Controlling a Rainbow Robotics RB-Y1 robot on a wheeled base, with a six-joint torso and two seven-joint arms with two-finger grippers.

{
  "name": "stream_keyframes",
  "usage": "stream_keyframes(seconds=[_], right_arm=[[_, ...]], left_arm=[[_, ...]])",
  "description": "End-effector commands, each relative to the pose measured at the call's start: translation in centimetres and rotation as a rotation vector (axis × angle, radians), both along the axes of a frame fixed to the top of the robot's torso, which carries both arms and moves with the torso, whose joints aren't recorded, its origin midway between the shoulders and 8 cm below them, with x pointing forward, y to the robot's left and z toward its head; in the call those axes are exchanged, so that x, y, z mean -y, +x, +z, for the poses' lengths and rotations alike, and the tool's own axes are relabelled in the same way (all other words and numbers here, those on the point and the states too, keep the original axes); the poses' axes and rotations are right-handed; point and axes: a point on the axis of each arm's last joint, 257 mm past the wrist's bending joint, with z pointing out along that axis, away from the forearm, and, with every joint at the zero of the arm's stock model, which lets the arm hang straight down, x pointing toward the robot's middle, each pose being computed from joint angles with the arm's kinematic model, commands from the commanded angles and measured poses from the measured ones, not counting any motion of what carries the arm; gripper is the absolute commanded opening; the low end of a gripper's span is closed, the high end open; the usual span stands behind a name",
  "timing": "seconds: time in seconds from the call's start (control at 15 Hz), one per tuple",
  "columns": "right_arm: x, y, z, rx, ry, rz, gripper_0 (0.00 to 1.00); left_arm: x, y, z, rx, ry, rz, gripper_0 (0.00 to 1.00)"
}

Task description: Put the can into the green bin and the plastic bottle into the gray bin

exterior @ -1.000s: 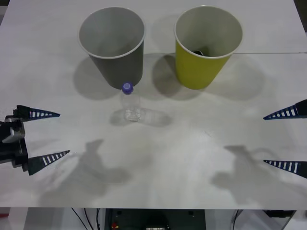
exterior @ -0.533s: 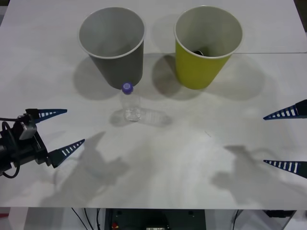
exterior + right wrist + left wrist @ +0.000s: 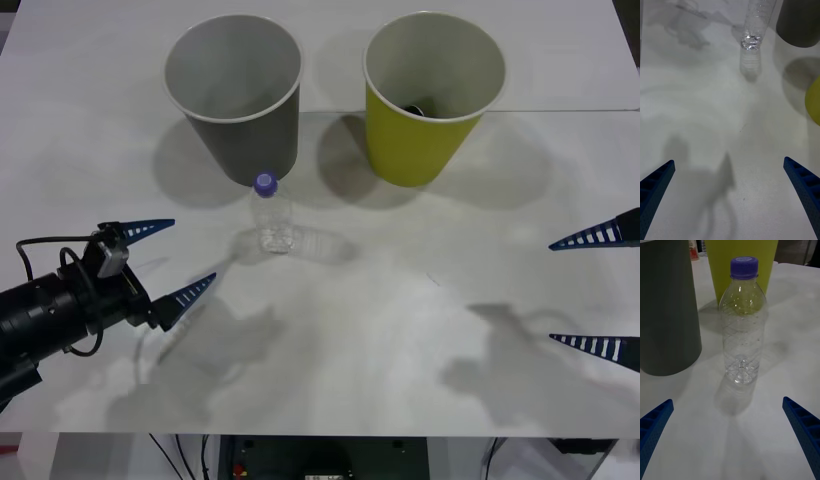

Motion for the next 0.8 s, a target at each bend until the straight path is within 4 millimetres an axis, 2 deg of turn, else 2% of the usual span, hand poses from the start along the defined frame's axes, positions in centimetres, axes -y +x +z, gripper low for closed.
stream_keyframes(seconds=[0.07, 0.4, 0.8], right_arm=[[0.0, 0.0, 0.0, 0.0, 0.0, 0.0, 1.0], [0.0, 0.0, 0.0, 0.0, 0.0, 0.0, 1.0], [0.0, 0.0, 0.0, 0.0, 0.0, 0.0, 1.0]], left_arm=[[1.3, 1.4, -0.5, -0.006, -0.033, -0.007, 1.0], [4.1, 2.2, -0.7, 0.018, -0.045, -0.015, 1.0], [6.4, 3.3, -1.1, 0.025, -0.069, -0.021, 1.0]])
